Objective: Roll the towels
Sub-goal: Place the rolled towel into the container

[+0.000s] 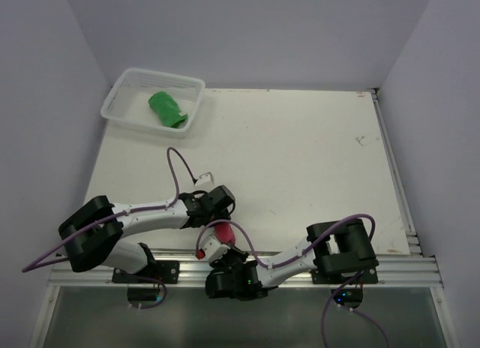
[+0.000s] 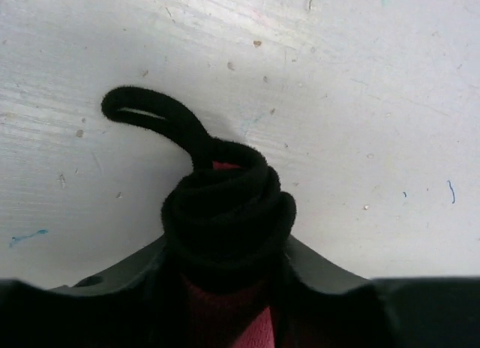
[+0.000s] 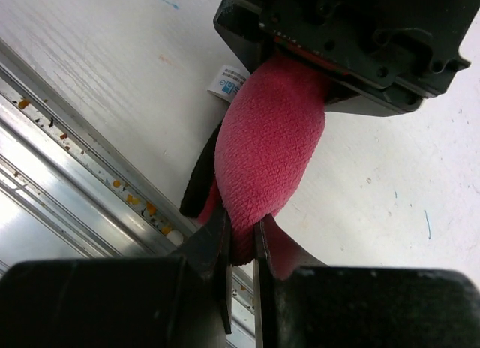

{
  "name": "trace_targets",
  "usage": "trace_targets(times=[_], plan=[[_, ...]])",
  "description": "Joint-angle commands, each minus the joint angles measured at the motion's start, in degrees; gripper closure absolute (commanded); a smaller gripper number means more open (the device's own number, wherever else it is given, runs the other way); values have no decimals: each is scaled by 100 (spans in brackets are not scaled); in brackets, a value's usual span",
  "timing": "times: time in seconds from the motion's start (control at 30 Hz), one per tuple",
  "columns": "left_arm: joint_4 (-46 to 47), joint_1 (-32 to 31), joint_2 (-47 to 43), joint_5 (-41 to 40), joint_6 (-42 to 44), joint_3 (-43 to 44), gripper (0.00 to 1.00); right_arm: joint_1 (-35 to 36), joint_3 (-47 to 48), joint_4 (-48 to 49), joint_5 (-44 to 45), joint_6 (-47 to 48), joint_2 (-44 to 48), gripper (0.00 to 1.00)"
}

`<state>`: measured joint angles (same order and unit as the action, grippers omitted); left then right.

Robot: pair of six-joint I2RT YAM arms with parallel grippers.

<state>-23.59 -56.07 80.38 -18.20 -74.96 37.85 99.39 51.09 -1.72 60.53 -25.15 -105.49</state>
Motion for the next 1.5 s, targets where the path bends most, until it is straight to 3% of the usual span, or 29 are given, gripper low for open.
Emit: trace_targets(times=[0.0,0.07,0.1,0.17,0.2,0.43,0.53,0.8,0.9,1.0,1.2,1.37,1.47], plan=[[-93,-202,400,255,-19,-488,58,36,164,-21,415,-289,81,100],[-31,-272,487,308,16,-585,66,19,173,-74,477,-368,108,92],[-31,-281,522,325,16,-611,69,10,130,-57,477,-386,169,78],[-14,-281,593,325,43,-690,76,-17,68,-92,451,-456,266,68],[47,-281,584,325,69,-726,78,-17,33,-92,416,-473,431,56],[-285,-246,435,-174,376,-508,95,-25,-406,-136,-295,-491,1765,23],[-488,-18,304,-324,692,-252,100,-17,-714,-232,-577,-631,2477,19],[-821,1044,-110,-561,1791,293,100,-8,-1154,-953,-499,-1071,3667,17],[-1111,1474,-259,-658,2274,872,100,-25,-1154,-1190,-385,-1133,3886,17],[-1331,2072,-286,-773,2950,1820,100,-235,-1092,-1419,-585,-1238,4053,16],[-1420,3891,521,-396,4172,4734,100,-1771,-1523,-918,-1946,-1046,4669,16],[-1779,5244,2304,8,4516,6908,100,-2599,-1348,-962,-2686,-615,4634,16],[-1711,5632,3289,202,4586,7991,100,-2995,-1321,-901,-3055,-474,4547,16]])
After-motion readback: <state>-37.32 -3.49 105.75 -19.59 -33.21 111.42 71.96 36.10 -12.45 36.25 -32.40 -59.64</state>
